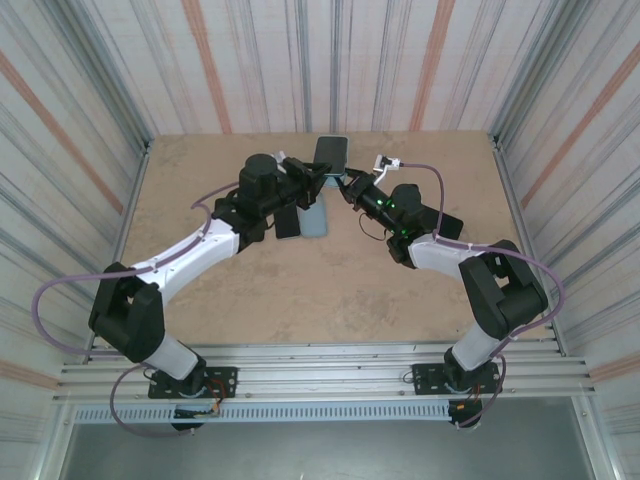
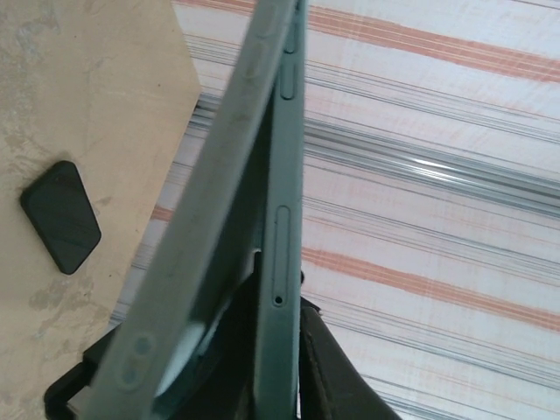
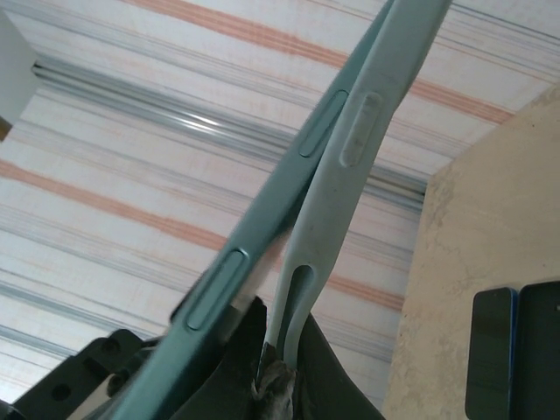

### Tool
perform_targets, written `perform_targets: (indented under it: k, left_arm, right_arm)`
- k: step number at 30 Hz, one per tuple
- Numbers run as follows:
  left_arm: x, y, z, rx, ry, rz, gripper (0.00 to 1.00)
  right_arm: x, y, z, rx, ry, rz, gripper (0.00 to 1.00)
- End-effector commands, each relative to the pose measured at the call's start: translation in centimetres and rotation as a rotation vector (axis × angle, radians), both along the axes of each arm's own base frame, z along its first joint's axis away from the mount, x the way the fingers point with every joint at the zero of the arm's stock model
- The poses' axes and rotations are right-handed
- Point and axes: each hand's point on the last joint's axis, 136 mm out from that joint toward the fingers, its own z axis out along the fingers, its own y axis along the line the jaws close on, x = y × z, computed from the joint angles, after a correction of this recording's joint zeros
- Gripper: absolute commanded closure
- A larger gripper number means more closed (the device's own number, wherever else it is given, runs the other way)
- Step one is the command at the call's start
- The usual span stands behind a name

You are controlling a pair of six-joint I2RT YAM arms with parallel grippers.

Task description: Take the phone out of the phone case

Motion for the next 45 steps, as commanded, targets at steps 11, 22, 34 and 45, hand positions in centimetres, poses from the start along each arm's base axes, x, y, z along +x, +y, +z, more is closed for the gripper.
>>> perform_targets:
  k: [11,22,34,45]
  left_arm:
    - [0.1,0.4,5.6,-0.003,-0.143,0.003,0.94]
    - [0.5,-0.2,0.5,0.097,-0.124,-0.001,0.94]
    - [2.9,-3.5,-9.5,0.243,-0.116,0.052,0.96]
    - [5.0,-6.8,-15.5,0.258,-0.094,0.035,0.96]
  right_arm:
    - [0.5,-4.2,-4.8,-0.225,0.240,-0.227,1.00]
    - [-0.8,-8.2,-6.6,-0.453,0.255,-0.189,1.00]
    - [-2.5,-13.3,-8.7,-0.542,0.305,-0.176,1.00]
    - [-4.1,-15.6,-10.1,-0.550,0.343,-0.199,1.00]
